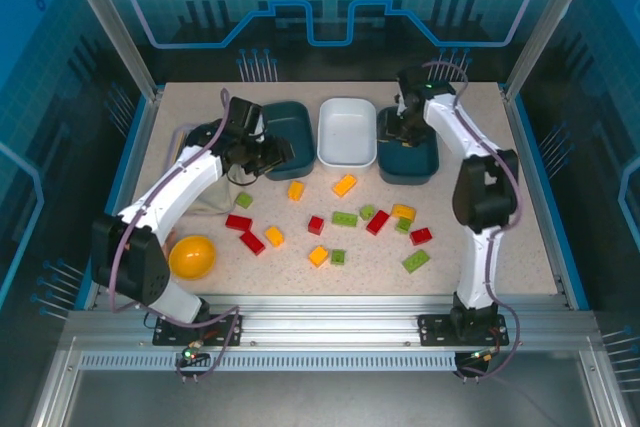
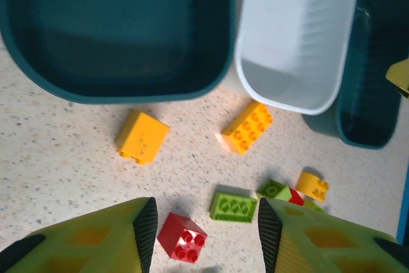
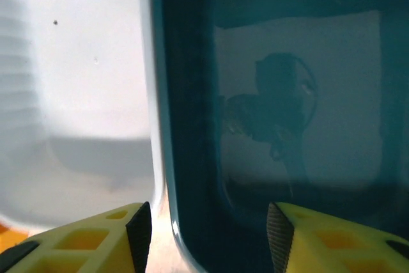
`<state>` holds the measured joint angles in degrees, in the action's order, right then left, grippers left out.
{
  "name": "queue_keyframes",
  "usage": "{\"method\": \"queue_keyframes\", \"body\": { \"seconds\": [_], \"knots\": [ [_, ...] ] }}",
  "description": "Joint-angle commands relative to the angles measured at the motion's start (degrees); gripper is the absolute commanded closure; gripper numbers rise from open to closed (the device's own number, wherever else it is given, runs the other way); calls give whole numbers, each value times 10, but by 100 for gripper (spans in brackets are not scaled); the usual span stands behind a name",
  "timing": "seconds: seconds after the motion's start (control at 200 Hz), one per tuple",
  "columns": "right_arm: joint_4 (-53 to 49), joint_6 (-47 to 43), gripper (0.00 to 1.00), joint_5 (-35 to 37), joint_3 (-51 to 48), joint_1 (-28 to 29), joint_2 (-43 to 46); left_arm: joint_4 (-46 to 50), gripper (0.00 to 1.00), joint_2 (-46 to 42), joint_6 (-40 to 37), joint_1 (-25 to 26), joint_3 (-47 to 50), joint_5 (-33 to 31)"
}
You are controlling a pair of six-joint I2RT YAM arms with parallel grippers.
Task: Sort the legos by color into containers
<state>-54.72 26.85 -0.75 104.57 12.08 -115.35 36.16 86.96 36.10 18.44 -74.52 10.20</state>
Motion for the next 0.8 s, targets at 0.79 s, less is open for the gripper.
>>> {"method": "queue_keyframes", "body": {
  "seconds": [0.79],
  "knots": [
    [193,392,35,-54,-635,-74,378,-197,28,-50,21,198,125,80]
  ]
}}
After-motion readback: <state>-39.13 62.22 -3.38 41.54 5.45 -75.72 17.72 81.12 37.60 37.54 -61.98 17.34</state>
